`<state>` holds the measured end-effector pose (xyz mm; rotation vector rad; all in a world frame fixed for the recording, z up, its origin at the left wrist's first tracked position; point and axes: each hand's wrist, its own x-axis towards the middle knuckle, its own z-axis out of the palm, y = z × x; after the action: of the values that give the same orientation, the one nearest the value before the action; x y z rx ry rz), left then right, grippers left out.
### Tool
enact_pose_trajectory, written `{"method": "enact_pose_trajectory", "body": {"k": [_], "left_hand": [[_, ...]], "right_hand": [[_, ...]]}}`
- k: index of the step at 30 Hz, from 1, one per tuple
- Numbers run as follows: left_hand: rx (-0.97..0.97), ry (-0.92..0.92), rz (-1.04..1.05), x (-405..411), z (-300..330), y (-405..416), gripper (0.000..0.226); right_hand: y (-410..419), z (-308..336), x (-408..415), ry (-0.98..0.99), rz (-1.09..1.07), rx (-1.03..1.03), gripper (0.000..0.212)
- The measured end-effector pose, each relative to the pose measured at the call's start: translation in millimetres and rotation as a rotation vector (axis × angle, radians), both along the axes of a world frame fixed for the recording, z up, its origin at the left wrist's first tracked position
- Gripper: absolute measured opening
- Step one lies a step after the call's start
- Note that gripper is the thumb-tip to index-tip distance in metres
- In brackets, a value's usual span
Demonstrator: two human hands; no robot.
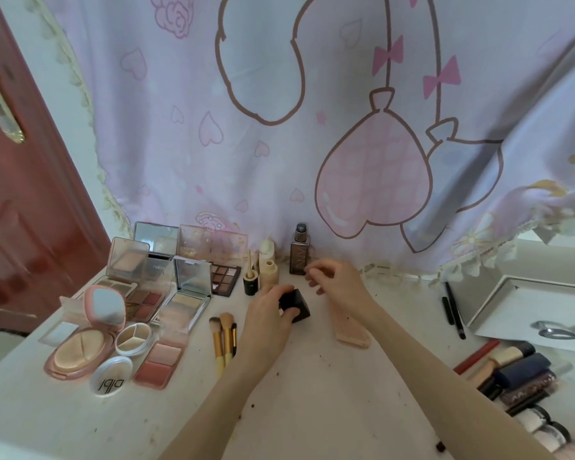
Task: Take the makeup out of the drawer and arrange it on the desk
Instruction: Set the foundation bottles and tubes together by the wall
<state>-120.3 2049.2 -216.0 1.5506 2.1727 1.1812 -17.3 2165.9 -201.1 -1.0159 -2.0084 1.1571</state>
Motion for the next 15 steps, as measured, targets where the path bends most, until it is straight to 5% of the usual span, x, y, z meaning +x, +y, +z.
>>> {"method": "enact_pose_trajectory", "body": {"k": [5, 15], "left_hand": [[0.028, -0.029, -0.002, 0, 4, 0, 0.04], [-0.058, 0.042, -0.001, 9, -8, -2, 0.034]], "right_hand": [[-21, -3, 24, -0.123, 0.315, -0.102, 0.025], [1, -3, 14, -0.219, 0.125, 0.152, 0.027]]}}
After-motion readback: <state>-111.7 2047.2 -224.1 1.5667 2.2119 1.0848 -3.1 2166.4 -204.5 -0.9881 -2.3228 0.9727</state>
